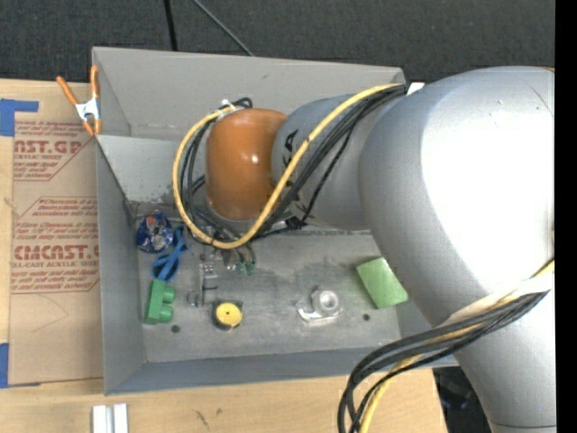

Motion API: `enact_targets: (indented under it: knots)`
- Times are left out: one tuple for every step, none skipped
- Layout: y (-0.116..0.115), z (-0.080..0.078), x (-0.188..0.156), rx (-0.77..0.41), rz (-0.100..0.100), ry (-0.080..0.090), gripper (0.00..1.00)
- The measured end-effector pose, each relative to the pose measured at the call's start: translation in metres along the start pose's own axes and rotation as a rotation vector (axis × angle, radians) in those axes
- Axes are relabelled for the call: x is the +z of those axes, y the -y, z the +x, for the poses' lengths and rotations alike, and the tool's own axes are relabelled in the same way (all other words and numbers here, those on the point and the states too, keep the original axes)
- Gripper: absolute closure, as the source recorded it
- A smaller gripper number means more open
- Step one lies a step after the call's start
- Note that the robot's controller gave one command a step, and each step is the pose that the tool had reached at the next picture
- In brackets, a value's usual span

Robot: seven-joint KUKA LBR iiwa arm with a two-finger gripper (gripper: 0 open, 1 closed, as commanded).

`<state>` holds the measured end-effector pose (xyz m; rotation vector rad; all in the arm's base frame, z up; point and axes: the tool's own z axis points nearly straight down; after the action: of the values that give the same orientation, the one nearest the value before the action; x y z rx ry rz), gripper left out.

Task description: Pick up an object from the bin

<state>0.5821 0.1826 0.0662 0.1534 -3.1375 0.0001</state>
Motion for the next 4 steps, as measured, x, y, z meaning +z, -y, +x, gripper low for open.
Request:
enact_targets:
  knots:
    - [-0.057,0.018,-0.005,-0.442,-0.003,0.003,0.00]
    - [-0.055,0.018,-0.005,-0.438,-0.002,0.003,1.00]
    - [-0.055,0.018,-0.005,-0.437,-0.002,0.001,0.00]
    - [-0.065,0.057,-0.003,-0.565,-0.001,0.000,0.00]
